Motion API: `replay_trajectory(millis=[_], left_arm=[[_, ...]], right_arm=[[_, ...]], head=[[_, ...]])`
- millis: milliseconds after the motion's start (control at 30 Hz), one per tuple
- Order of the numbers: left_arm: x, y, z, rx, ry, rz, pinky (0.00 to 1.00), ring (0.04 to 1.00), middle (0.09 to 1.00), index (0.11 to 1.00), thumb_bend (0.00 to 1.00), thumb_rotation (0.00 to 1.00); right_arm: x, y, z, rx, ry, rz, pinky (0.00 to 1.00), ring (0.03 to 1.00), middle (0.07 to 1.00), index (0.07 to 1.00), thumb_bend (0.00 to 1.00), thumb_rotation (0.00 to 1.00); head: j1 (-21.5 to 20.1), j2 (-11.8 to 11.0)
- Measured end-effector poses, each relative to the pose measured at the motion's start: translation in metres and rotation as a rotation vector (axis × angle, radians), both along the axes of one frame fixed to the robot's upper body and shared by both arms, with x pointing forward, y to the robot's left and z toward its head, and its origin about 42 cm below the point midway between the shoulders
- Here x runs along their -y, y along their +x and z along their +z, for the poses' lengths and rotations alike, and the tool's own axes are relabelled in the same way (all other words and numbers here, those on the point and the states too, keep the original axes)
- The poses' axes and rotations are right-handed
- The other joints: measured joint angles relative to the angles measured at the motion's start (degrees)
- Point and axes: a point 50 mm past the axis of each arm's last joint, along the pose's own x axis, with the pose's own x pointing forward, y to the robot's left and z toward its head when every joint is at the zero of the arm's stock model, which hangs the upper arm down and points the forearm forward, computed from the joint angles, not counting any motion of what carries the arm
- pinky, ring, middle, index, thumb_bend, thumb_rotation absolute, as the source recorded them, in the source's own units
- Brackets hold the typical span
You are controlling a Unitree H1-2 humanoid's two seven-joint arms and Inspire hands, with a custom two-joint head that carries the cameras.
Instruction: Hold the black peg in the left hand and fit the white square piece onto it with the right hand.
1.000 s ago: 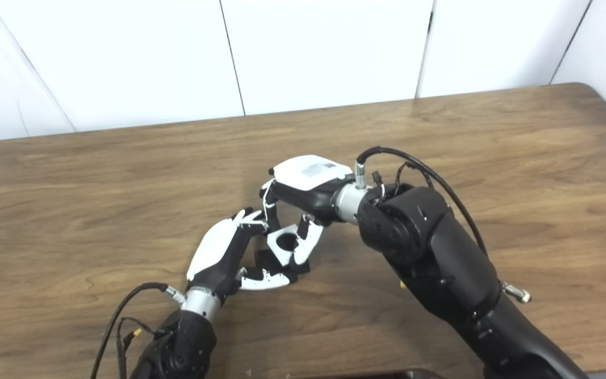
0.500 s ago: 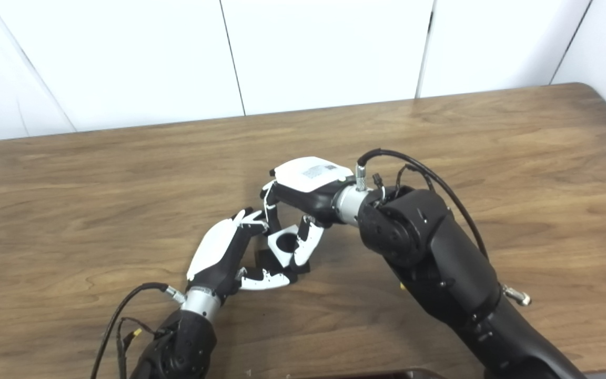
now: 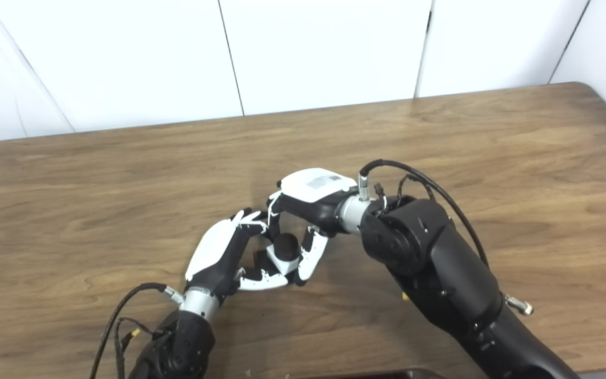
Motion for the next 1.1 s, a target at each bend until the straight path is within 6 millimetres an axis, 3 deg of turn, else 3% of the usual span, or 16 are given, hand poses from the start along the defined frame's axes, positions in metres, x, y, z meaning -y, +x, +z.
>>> replay_trajectory(millis=[367, 800, 1100], left_arm=[[-0.007, 0.001, -0.001, 0.008, 0.042, 0.013, 1.00, 1.000, 0.904, 0.675, 0.73, 0.39], [-0.007, 0.001, 0.000, 0.006, 0.075, 0.007, 1.00, 1.000, 0.902, 0.718, 0.74, 0.39], [-0.011, 0.001, 0.001, 0.000, 0.085, -0.010, 1.00, 1.000, 0.919, 0.797, 0.81, 0.37]], right_arm=[[0.001, 0.001, 0.000, 0.002, 0.001, -0.007, 0.90, 1.000, 0.893, 0.621, 0.96, 0.22], [0.002, 0.002, 0.001, 0.003, 0.008, -0.015, 0.90, 1.000, 0.900, 0.616, 0.96, 0.22], [0.005, 0.004, 0.003, 0.009, 0.018, -0.029, 0.89, 1.000, 0.897, 0.616, 0.96, 0.24]], head=[[0.0, -0.1], [0.2, 0.0], [0.3, 0.1]])
